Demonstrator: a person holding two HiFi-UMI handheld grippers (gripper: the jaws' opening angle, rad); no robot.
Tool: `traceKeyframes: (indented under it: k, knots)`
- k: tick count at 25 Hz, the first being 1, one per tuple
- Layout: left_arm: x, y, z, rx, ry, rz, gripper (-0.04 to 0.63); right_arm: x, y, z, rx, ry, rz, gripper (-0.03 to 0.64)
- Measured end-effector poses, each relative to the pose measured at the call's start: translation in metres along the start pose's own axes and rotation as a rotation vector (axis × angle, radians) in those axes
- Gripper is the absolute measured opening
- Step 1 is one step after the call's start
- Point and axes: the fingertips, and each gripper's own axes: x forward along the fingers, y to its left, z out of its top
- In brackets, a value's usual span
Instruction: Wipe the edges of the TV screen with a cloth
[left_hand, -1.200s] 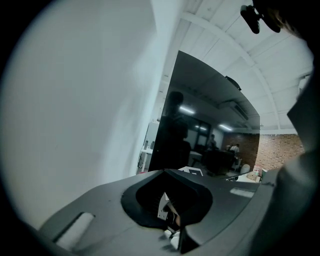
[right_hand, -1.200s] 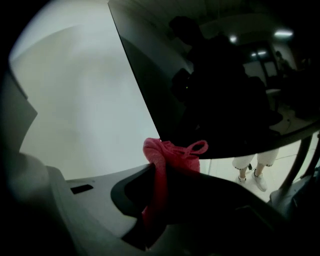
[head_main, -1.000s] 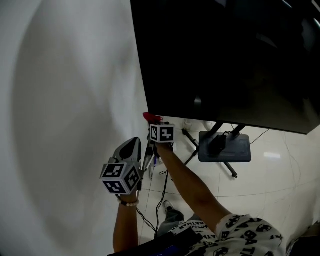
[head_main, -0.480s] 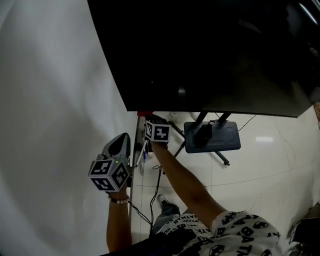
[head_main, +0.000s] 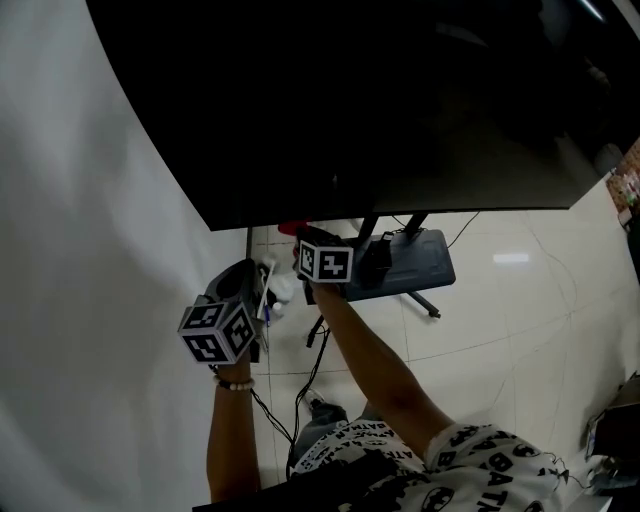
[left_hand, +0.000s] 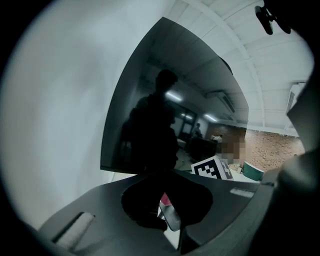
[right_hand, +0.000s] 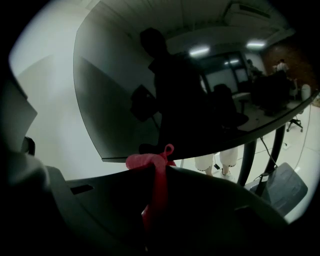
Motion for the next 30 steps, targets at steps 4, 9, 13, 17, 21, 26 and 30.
traceKeyframes:
  k: [4,9,13,17,21,26,30]
  knots:
    - [0.02,-0.026,-0.013,0.004,0.01,-0.032,-0.006,-0.012,-0.04,-0.001,-0.004,0.0,-0.033,0.058]
    - [0.039,-0.068,-0.017,0.019,0.016,-0.074,-0.006,-0.043,-0.107,0.007,-0.001,-0.011,-0.117,0.058]
    - [0.051,-0.107,-0.022,0.024,0.027,-0.096,-0.006,-0.08,-0.159,0.023,0.016,-0.038,-0.164,0.058]
    - [0.074,-0.151,-0.035,0.021,0.045,-0.123,-0.006,-0.113,-0.219,0.035,0.02,-0.055,-0.212,0.058]
    - [0.098,-0.192,-0.046,0.006,0.059,-0.147,-0.006,-0.136,-0.277,0.045,0.037,-0.063,-0.244,0.058]
    - [0.122,-0.238,-0.057,0.037,0.075,-0.138,-0.006,-0.153,-0.321,0.049,0.045,-0.061,-0.241,0.058]
    - [0.145,-0.273,-0.07,0.022,0.082,-0.161,-0.006,-0.16,-0.342,0.051,0.025,-0.062,-0.215,0.058]
